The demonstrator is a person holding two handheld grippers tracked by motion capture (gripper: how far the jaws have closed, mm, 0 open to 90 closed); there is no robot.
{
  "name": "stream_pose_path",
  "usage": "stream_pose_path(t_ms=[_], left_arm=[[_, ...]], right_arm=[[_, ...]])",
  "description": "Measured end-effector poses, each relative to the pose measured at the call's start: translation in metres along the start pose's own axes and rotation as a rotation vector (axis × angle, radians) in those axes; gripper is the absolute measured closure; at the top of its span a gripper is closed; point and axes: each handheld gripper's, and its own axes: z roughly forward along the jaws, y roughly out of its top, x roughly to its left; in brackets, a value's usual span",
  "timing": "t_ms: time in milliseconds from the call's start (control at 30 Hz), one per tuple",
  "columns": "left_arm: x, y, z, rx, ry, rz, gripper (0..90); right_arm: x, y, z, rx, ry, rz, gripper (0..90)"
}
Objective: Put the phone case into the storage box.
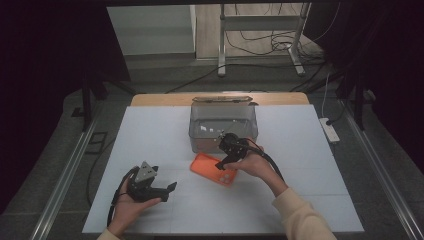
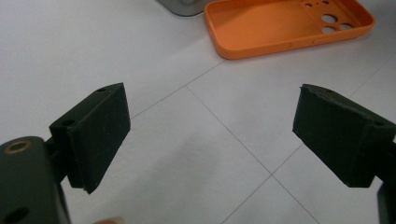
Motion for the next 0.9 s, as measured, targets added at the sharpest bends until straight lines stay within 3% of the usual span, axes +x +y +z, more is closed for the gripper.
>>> stream_pose_path(t_ms=[900], left_arm=[[0.0,0.0,0.0,0.001,0.0,0.005,11.2]], right_arm=[[-0.005,0.003,0.018,0.069,-0.019,0.027,47.7]])
